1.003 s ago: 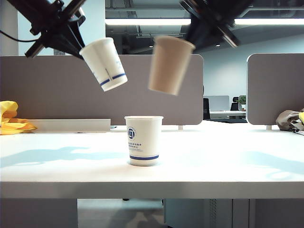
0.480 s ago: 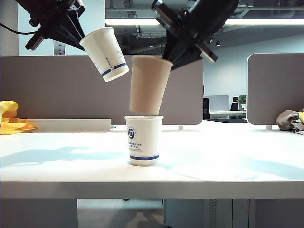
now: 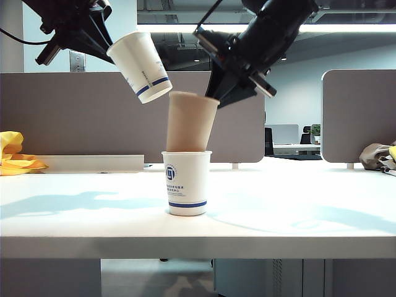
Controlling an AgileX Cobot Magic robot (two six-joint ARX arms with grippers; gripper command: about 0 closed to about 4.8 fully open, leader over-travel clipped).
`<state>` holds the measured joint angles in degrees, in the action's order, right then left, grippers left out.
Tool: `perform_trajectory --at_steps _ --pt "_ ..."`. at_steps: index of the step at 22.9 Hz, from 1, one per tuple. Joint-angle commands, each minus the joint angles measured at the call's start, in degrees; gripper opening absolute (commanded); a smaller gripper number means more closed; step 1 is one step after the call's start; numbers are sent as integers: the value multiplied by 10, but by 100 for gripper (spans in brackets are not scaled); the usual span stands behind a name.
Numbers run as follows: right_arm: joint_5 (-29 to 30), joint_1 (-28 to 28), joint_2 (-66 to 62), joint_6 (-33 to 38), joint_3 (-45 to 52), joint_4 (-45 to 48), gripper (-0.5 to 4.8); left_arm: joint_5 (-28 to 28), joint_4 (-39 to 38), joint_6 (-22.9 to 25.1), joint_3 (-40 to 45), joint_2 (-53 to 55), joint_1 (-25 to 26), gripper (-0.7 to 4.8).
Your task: Pick up all the paper cups on the table one by one and stack them together.
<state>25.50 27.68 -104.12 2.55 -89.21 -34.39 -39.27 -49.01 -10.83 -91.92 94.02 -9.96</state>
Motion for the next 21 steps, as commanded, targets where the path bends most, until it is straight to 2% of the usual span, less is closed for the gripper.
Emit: perform_trajectory --at_steps 1,3,6,7,10,14,21 --pt "1 0 -6 3 -3 7 72 -10 4 -2 -2 -2 -7 -6" --pt "1 0 -6 3 -3 11 107 -10 5 -2 -2 -2 -16 -6" --pt "1 0 -6 4 -3 19 112 -8 7 -4 -2 -2 -20 -6" --pt "1 0 -6 5 -3 20 134 -8 7 -4 -2 -2 -23 -6" --pt "-5 0 2 6 -3 7 249 5 8 -8 -1 -1 -26 -6" --pt "-65 -2 25 4 -3 13 254 18 -3 -12 0 10 -38 -6" --pt "-80 -18 75 4 -3 10 253 39 -2 -14 0 60 -82 -6"
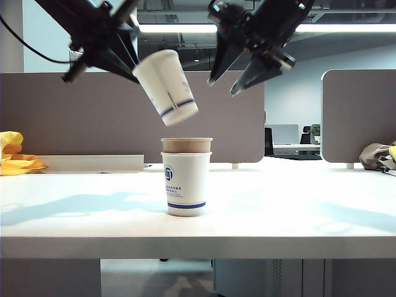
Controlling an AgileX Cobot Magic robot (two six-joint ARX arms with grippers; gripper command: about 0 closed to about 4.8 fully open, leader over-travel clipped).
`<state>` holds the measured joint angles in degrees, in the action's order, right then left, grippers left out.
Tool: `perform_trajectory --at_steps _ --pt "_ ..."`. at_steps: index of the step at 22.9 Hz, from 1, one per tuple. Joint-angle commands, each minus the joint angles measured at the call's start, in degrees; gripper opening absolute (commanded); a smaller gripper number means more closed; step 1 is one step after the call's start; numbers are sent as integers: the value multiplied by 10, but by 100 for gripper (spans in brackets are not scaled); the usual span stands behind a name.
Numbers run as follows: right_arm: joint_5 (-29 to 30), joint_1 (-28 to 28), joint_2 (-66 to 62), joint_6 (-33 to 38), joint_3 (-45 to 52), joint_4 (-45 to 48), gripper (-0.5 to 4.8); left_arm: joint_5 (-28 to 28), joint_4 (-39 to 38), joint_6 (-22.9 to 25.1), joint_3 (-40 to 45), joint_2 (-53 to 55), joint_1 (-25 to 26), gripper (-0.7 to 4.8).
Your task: Pick up all the paper cups on the table one by one and stack them together.
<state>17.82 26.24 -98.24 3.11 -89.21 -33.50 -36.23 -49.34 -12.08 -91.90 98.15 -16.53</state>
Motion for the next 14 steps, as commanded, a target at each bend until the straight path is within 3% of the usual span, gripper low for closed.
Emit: perform_trajectory --at_steps 1,6,10,12,14 --pt "-3 -3 21 -1 -3 0 253 17 -1 -2 0 25 -21 -6" --pt "-3 -5 28 -2 -3 -4 253 80 -16 1 0 35 -29 -6" --pt "1 -5 28 -2 -3 -6 253 74 -17 0 0 40 -29 -2" --pt "1 -5 28 -2 -3 -8 253 38 -20 0 0 45 -29 63" --pt "3 -5 28 -2 -3 -8 253 38 -20 0 0 46 -33 86"
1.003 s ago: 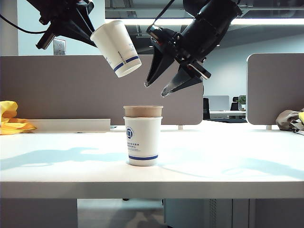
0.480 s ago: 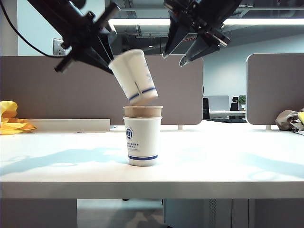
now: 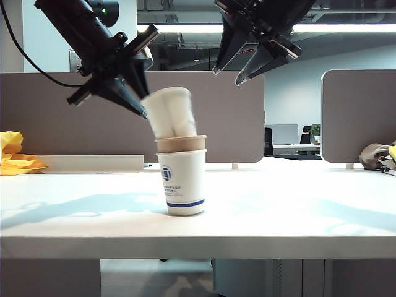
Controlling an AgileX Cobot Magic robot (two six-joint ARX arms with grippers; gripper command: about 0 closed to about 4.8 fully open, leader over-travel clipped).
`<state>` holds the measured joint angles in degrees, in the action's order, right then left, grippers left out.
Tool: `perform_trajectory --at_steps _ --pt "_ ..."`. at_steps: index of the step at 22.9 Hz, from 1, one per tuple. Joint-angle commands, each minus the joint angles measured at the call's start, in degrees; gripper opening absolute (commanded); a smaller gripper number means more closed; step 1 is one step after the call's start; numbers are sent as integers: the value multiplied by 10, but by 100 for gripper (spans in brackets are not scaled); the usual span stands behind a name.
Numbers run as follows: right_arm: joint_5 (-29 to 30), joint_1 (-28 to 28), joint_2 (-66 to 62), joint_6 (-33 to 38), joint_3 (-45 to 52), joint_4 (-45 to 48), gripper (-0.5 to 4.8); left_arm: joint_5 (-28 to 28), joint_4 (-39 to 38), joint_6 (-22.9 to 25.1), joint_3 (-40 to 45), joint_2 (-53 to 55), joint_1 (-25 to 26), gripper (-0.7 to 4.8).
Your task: Pick up all the paper cups on the table one by one and stack them together.
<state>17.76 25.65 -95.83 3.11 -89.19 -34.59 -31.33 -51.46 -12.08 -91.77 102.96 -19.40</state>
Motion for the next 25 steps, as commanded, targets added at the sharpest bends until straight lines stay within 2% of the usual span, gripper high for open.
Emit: perform_trajectory --at_steps 1,4,5,7,9,10,11,14,16,21,25 --pt "4 2 4 -2 -4 3 253 -13 2 1 -2 -2 -8 88" --pt "4 1 4 -2 -4 0 253 -19 15 7 -2 -2 -19 177" --pt "4 1 4 -2 -4 -4 253 -17 17 7 -2 -2 -19 177" --pt "-9 1 4 -5 -4 -26 249 22 17 7 -2 -2 -20 175" --pt "-26 -1 4 -28 -3 -48 146 51 9 8 -2 -3 -18 173" --pt "-26 -3 4 -35 -3 -54 107 52 9 10 -2 -3 -16 154" --pt "-26 -5 4 -38 -3 -58 76 52 8 10 -2 -3 -13 105" --pt "-26 -9 4 -38 -3 -64 70 52 9 12 -2 -3 -13 24" --pt "-24 -16 5 -38 -3 -87 33 57 0 12 -2 -3 -13 16" --pt "9 -16 5 -62 -3 -136 -5 58 -43 46 -3 -4 -13 -6" --pt "2 -16 17 -62 -3 -144 -5 61 -47 59 -3 -27 -6 -6"
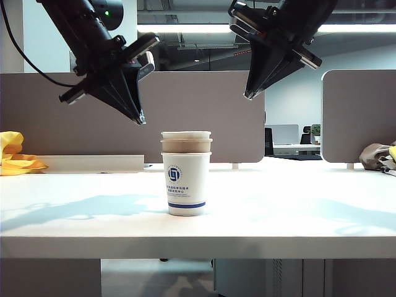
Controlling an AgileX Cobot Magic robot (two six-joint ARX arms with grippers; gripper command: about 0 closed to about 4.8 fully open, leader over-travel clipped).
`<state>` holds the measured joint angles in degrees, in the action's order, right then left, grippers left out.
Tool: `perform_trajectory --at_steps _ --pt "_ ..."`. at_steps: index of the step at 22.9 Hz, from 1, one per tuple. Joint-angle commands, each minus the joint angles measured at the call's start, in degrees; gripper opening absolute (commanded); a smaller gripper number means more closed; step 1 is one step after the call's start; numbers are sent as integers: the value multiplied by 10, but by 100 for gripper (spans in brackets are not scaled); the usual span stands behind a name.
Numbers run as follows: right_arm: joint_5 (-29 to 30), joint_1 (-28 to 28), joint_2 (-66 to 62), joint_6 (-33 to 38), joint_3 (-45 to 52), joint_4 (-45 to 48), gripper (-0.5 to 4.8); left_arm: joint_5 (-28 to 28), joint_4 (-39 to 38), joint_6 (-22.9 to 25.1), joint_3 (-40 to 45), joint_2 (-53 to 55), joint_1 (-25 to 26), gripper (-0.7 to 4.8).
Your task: Pick up all the paper cups on the table one by one and stack them together.
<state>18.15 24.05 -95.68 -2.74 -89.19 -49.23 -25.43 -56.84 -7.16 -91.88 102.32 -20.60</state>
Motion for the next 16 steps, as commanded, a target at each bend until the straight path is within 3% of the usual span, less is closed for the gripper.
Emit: perform_trajectory --at_steps 1,16 --pt "-5 0 26 -3 -3 7 -5 13 14 11 -2 -37 6 -6" --pt "-16 -2 159 12 -3 106 -5 121 136 -3 -1 -224 10 -6"
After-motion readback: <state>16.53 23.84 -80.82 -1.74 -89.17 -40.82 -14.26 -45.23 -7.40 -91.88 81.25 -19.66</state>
